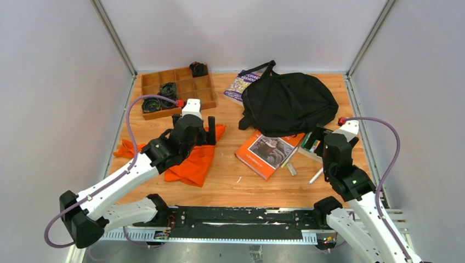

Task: Pack the student bag
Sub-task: Adjust the student bag at the center of the board.

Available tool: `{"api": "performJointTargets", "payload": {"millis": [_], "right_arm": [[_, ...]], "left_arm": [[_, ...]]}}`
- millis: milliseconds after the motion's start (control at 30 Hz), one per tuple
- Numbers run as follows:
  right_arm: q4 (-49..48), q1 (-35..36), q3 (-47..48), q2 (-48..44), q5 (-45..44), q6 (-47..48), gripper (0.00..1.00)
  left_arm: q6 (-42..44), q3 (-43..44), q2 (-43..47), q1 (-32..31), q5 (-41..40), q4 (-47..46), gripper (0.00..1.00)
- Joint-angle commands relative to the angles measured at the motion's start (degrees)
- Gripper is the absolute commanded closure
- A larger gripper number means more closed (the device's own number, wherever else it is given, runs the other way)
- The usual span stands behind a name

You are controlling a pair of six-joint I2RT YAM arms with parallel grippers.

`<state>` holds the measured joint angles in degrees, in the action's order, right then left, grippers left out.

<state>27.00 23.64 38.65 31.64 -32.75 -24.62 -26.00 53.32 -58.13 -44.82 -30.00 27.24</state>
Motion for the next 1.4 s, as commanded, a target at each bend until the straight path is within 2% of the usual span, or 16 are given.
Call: {"api": "performJointTargets", "payload": {"millis": [0,300,433,567,667,767,900,1167,1333,1367], "right_arm": [[-0.59,0.71,-0.77,-0.11,-2.47,-1.35,0.04],[2.79,0.67,-0.54,-1.13,-6.35,-3.46,0.04],[3.44,0.7,-0.84,-1.11,-5.14,-4.67,0.05],[3.72,0.7,-0.57,0.06,-2.94,-5.04,0.05],[4.29,0.67,0.04,1.57,-2.08,-5.53,0.05],[6.53,0.68,1.94,2.96,-1.76,-5.64,0.1],[7.27,0.66,2.77,2.81,-2.04,-4.94,0.11],[8.89,0.71,4.29,0.92,-0.97,-4.16,0.12],[10.03,0.68,4.06,-0.25,0.37,-4.73,0.12],[10.41,0.7,4.26,-0.31,0.48,-4.79,0.12]], "left_arm": [[-1.14,-1.36,0.51,-0.27,-1.49,-0.26,0.0],[-1.0,-1.45,0.21,-0.27,1.97,-1.59,0.0],[-0.72,-0.97,-2.36,-0.27,8.01,-5.93,0.0],[1.24,3.14,-11.77,-0.27,18.68,-12.67,0.0],[3.43,12.63,-22.18,-0.27,24.53,-9.27,0.0],[1.28,20.14,-30.08,-0.27,24.14,-6.51,0.0],[-2.75,25.77,-37.82,0.09,24.59,-8.34,0.01],[-11.35,35.74,-51.45,3.74,29.3,-11.06,0.13],[-14.53,41.37,-58.06,4.03,32.02,-10.87,0.25],[-14.27,42.5,-59.11,4.03,32.16,-10.22,0.31]]}}
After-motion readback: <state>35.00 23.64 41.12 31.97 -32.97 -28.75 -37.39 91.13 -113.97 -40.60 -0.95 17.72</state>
